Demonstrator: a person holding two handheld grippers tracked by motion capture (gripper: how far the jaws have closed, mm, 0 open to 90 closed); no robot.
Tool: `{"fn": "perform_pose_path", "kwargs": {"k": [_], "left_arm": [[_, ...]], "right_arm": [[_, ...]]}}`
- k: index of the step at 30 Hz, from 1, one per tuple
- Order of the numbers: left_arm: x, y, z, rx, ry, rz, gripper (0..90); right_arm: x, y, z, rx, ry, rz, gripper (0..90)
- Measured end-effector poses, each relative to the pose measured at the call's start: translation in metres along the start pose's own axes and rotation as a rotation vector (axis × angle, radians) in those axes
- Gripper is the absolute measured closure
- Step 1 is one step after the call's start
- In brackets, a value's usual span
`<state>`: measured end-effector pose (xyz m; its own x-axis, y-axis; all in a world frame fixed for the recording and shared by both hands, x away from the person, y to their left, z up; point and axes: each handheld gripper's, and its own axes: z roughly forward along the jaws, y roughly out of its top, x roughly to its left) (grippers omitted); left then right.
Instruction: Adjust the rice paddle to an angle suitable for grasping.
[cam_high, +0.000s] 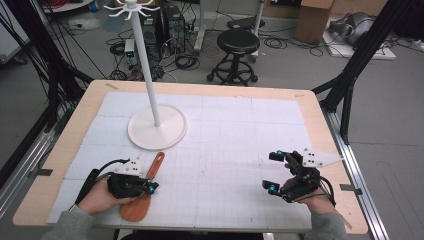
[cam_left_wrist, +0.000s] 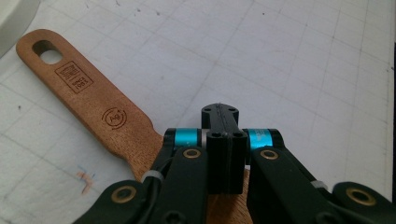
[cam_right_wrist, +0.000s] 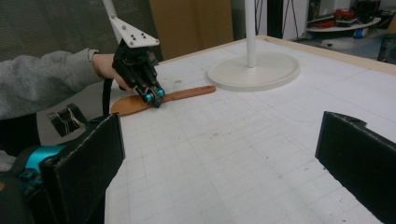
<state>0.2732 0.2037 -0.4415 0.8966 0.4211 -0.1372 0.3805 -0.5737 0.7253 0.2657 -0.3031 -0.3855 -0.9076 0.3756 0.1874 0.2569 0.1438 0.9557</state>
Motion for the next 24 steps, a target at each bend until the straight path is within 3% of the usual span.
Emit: {"fn": "perform_pose_path", "kwargs": {"k": [11, 12, 13, 16, 19, 24], "left_arm": [[-0.004, -0.014, -0.016, 0.008, 0.028, 0.023, 89.6], [-0.005, -0.016, -0.018, 0.004, 0.034, 0.044, 89.6], [-0.005, -0.016, -0.020, -0.008, 0.066, 0.072, 89.5], [-0.001, -0.018, -0.025, -0.084, 0.104, 0.071, 89.4], [0.006, -0.017, -0.031, -0.125, 0.160, 0.030, 89.4], [0.021, -0.021, -0.035, -0.130, 0.175, -0.059, 89.4]], "right_arm": [[0.000, -0.001, 0.001, 0.003, 0.004, -0.003, 0.0], [0.000, -0.001, 0.001, 0.002, 0.004, -0.005, 0.0], [0.000, -0.001, 0.001, 0.004, 0.005, -0.004, 0.0], [0.000, 0.000, 0.001, -0.001, 0.011, 0.004, 0.0], [0.000, 0.001, 0.001, -0.011, 0.013, 0.000, 0.0], [0.000, 0.000, 0.004, 0.003, 0.016, 0.000, 0.0]]}}
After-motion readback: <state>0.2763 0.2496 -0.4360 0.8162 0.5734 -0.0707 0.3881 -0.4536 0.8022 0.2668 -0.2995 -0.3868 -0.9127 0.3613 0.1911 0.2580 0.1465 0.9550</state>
